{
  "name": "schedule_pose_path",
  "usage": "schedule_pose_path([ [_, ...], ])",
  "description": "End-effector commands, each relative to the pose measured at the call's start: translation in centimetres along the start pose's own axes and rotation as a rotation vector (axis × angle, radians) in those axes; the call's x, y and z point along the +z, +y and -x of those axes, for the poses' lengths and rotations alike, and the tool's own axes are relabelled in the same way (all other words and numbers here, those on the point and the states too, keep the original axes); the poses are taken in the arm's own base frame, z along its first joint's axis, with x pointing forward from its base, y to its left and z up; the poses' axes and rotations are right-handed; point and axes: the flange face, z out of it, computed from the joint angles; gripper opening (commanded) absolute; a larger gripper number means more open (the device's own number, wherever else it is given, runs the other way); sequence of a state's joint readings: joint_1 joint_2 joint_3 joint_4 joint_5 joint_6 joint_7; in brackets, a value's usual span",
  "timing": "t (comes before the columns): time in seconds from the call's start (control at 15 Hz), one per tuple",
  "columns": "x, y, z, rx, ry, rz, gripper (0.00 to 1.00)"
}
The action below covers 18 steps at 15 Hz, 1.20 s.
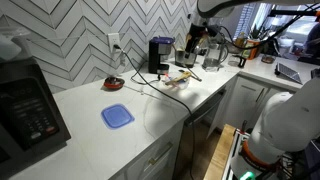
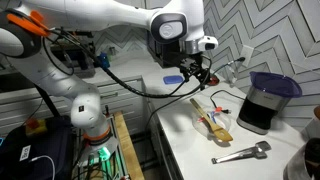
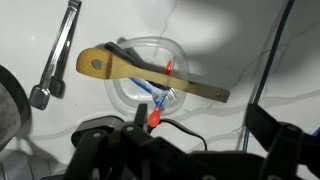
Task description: Pick up the silver spatula from the utensil holder and put it on the purple lunch box lid
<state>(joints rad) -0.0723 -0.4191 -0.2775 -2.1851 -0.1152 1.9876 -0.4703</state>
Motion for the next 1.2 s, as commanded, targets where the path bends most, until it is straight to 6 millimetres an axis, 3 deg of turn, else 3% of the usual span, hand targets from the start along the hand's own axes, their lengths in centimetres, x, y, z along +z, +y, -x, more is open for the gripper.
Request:
schedule_pose_path([
  [0.0, 0.0, 0.0, 0.0, 0.0, -0.001, 0.0, 1.0],
  [0.2, 0.0, 0.0, 0.0, 0.001, -0.001, 0.0, 1.0],
  [0.33, -0.3, 4.3, -0.5, 0.11, 0.064, 0.105, 1.0],
  [0.67, -0.3, 17.0, -0.2, 0.145, 0.16, 0.402, 1.0],
  [0.87, 0.7, 22.6, -2.1, 0.098, 0.167, 0.567, 1.0],
  [1.07, 1.6, 25.5, -4.4, 0.069, 0.12, 0.639, 1.0],
  [1.13, 1.1, 23.5, -2.8, 0.09, 0.158, 0.597, 1.0],
])
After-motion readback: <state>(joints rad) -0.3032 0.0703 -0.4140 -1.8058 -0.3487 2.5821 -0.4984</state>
